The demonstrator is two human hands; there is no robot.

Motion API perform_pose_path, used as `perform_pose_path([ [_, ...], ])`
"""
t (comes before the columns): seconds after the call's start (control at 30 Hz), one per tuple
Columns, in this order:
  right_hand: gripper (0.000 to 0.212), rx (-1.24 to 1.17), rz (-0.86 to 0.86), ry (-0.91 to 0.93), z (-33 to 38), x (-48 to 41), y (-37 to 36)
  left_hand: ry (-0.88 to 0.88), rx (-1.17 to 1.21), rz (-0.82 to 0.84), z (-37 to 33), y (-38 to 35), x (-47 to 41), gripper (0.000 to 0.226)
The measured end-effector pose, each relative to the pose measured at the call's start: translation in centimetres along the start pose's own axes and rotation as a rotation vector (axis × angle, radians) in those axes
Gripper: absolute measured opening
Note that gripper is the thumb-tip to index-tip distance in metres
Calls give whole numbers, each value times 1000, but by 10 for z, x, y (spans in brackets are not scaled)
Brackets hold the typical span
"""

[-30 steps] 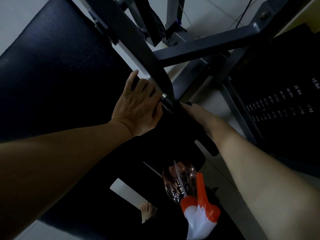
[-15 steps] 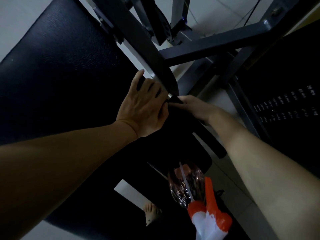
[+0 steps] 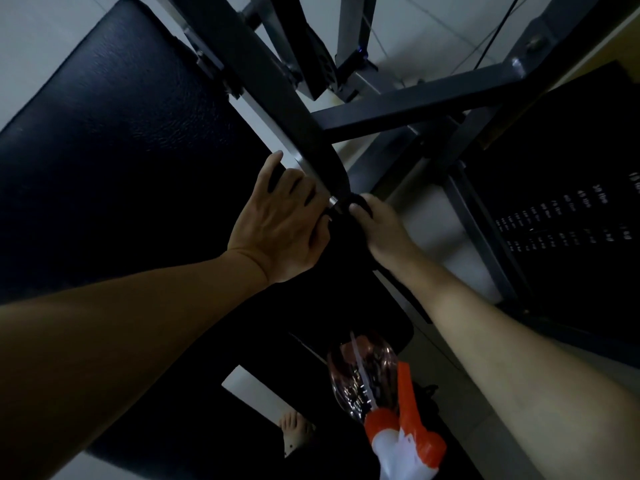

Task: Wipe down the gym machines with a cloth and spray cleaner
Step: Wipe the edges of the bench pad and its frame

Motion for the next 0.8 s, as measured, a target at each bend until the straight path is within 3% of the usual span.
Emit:
perform_pose_path([
  [0.07,16,-181,83,58,14,10,-2,-2,12,-11,0,1,-1,52],
  [0.13,18,-265,198,50,36,6,-7,-9,26,-12,0,2,-1,49],
  [0.27,24,-255,397,-230,60,-25,-16,-17,70,-38,1,2,-2,46],
  [0.37,22,-160,504,-307,50,-44,-14,-17,94,-59,2,2,-2,43],
  [0.47,54,78,405,-325,42,-44,-18,-20,114,-89,2,1,-2,40],
  [0.53,47,124,300,-167,37,-39,-18,-25,150,-142,3,0,-2,38],
  [0.6,28,0,288,-49,25,-26,-13,-31,169,-189,3,-1,0,34],
  [0.67,24,-133,286,-52,5,-5,-3,-32,175,-200,3,-1,-2,33],
  [0.73,37,-64,237,-65,-2,-1,-1,-31,150,-167,2,-3,-2,38],
  [0.8,27,14,212,-72,2,-3,-5,-33,147,-151,2,-3,-1,41],
])
Point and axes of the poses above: each hand's wrist, its own x-axis away from the middle knuckle, its own y-axis out of the back of the hand, z = x × y, the point moved 3 cm from there along -x, towards the middle knuckle, and after that the axes turned 2 degrees about x, right-handed, at the moved point
